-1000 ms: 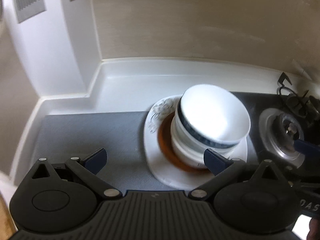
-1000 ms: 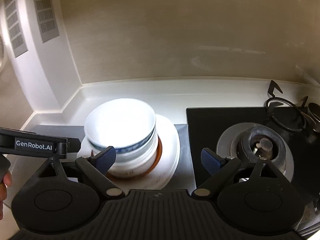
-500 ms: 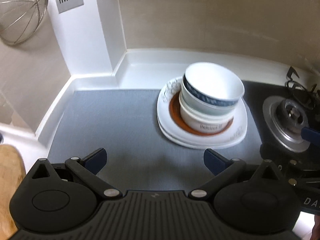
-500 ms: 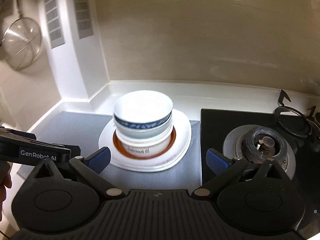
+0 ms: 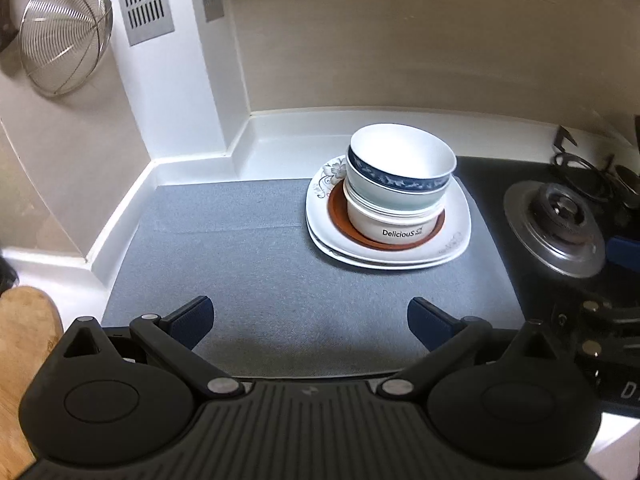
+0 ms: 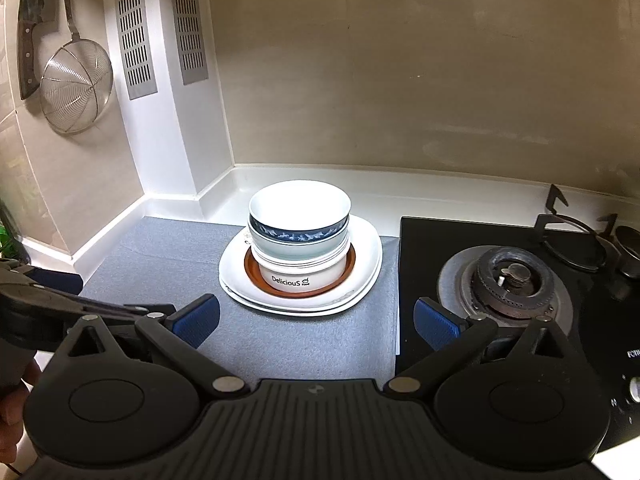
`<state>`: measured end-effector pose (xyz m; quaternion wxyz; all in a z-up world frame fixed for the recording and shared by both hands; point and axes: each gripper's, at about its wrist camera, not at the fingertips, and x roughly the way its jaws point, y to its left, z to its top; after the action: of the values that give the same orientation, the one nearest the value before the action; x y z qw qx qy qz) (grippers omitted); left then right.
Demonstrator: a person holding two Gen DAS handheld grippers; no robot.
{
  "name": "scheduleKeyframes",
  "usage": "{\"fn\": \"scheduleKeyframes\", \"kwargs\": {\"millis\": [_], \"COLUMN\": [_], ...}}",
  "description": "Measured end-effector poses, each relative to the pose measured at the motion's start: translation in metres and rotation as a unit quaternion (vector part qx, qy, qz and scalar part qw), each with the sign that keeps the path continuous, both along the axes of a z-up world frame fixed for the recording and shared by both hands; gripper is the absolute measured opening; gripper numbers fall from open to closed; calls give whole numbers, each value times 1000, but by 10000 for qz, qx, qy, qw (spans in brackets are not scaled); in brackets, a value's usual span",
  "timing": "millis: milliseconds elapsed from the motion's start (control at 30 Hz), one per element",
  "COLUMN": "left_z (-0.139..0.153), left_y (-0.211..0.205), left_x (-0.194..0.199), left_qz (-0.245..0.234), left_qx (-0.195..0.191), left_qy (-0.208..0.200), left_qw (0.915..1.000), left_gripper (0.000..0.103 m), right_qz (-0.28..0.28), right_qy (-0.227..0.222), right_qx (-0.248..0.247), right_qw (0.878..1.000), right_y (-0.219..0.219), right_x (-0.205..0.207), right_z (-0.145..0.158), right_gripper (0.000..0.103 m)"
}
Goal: Organize plates and bowls
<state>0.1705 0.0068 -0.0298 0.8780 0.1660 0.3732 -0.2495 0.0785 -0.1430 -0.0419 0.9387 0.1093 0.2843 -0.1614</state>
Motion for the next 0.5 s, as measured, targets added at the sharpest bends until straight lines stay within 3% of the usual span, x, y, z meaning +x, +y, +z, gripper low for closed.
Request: {"fn": "scheduleKeyframes", "kwargs": {"millis": [200,500], "left_z": [5,8], "left_y": [25,49], "left_x": [-1,-5], "left_qz": [-153,-305], "left_qx": [-184,-326], "left_qy": [383,355], "left_qw": [9990,9984], "left_gripper": [103,103], "right_qz": [-237,-511], "right_qy": [68,172], "right_qx": [-142,-285], "right_qw": [9996,9981], "right_y": [23,59], "right_x": [-8,-22], "right_z": [8,14], "right_gripper": [103,103]}}
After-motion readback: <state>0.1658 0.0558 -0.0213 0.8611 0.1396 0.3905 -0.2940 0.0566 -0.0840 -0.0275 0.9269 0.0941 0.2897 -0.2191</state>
